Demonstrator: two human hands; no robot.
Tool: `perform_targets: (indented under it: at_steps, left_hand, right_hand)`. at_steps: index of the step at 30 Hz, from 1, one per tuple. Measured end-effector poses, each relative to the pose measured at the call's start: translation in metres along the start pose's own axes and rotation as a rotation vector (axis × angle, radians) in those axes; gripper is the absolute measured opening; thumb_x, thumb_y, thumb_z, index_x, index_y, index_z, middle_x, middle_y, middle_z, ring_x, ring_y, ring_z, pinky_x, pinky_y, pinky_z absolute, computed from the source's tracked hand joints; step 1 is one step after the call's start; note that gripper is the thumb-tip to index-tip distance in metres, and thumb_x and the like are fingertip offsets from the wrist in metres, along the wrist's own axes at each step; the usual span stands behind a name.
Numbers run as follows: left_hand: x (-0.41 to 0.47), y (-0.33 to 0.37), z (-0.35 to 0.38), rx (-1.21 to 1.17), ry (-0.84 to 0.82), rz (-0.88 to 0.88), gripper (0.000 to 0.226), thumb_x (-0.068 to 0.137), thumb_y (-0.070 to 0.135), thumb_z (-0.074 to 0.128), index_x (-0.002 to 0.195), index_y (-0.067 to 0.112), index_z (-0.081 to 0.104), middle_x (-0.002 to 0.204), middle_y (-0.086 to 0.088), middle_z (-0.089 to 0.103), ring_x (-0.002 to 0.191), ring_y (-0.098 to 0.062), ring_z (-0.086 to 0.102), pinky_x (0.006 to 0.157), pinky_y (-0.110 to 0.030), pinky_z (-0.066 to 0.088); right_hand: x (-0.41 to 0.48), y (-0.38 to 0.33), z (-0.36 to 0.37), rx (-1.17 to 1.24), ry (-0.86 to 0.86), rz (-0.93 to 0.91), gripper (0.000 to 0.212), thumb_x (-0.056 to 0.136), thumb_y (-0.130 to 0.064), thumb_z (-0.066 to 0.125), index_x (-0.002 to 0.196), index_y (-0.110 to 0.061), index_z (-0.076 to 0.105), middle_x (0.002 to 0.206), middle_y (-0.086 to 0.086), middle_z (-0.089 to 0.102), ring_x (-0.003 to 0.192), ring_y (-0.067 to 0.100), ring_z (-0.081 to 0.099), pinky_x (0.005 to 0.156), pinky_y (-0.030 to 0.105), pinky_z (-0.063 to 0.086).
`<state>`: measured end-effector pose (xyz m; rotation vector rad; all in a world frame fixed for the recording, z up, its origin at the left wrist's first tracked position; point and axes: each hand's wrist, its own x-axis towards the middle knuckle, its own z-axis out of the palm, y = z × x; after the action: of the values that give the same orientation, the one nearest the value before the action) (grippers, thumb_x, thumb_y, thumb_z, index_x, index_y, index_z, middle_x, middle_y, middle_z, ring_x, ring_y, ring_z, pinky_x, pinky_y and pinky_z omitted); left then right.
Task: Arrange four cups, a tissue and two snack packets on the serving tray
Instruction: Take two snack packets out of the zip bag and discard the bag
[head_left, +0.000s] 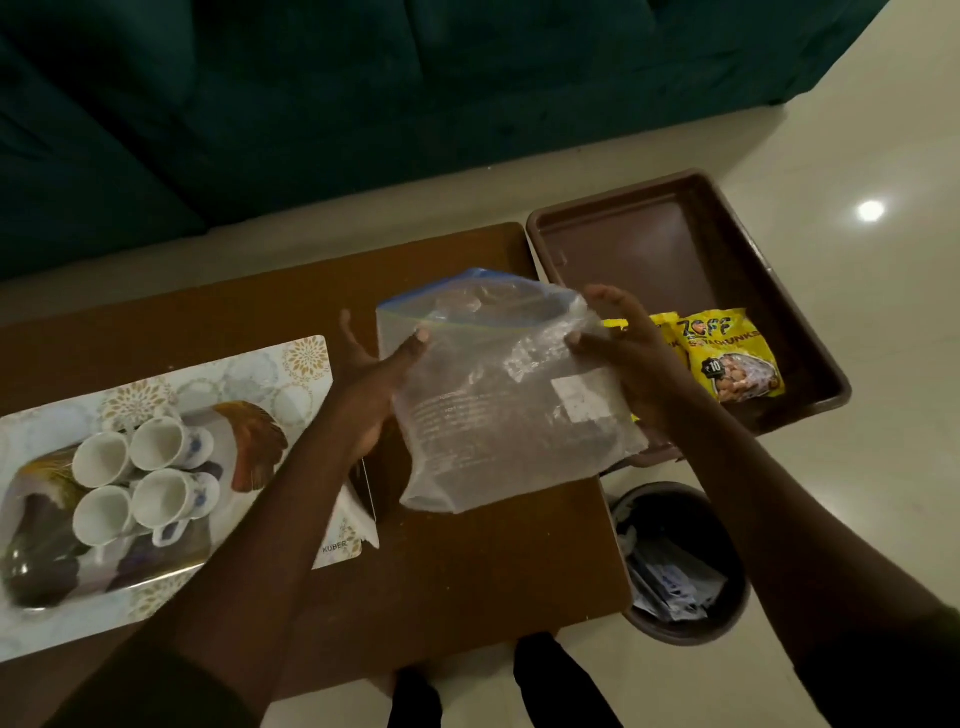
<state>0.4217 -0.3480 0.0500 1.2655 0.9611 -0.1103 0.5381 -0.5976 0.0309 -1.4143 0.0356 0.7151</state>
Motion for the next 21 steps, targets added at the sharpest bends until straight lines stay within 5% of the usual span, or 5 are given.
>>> perform_targets:
  at_steps: [3,7,14,17,21]
  left_hand:
    - [-0.007,0.004,-0.009,0.097,-0.292,-0.042,0.122,0.060,0.021,0.083,0.145,0.059,0.005,0.145,-0.006,0.052,0.109,-0.021,0.068,0.074,-0.046,0.060]
    - [-0.008,0.009,-0.009,0.235,-0.458,0.042,0.093,0.068,-0.003,0.079,0.134,0.051,0.044,0.158,0.000,0.030,0.136,-0.026,0.044,0.108,-0.050,0.043]
    - [-0.004,0.013,0.013,0.732,0.146,0.437,0.020,0.080,0.022,0.077,0.095,0.019,0.063,0.103,0.000,0.060,0.091,-0.017,0.056,0.060,-0.020,0.036]
    - [0.000,0.013,0.010,0.810,0.275,0.525,0.021,0.078,0.023,0.079,0.092,0.014,0.067,0.107,-0.004,0.050,0.105,-0.026,0.054,0.077,-0.028,0.044]
    - [-0.001,0.012,0.006,0.862,0.216,0.527,0.026,0.079,0.032,0.077,0.091,0.013,0.065,0.115,-0.006,0.054,0.106,-0.021,0.052,0.077,-0.029,0.043]
  right_hand:
    - [-0.003,-0.012,-0.004,0.022,-0.002,-0.016,0.038,0.086,-0.005,0.065,0.121,-0.014,0.055,0.098,0.008,0.069,0.082,0.021,0.070,0.066,0.035,0.058]
    - [-0.002,-0.024,-0.001,-0.160,-0.219,0.119,0.046,0.081,-0.001,0.069,0.125,-0.007,0.057,0.109,0.015,0.068,0.095,0.028,0.069,0.077,0.036,0.059]
    - [0.011,-0.042,0.001,-0.434,-0.137,0.093,0.056,0.070,-0.007,0.080,0.121,-0.011,0.057,0.104,0.006,0.065,0.091,0.021,0.067,0.071,0.029,0.058]
    - [0.011,-0.042,0.003,-0.958,-0.125,0.013,0.078,0.053,-0.025,0.091,0.120,-0.020,0.051,0.098,-0.009,0.058,0.084,0.011,0.059,0.063,0.022,0.050]
    - [0.010,-0.033,-0.006,-1.277,0.073,-0.346,0.060,0.057,-0.037,0.089,0.101,-0.002,0.068,0.100,0.014,0.062,0.093,0.028,0.056,0.077,0.033,0.042]
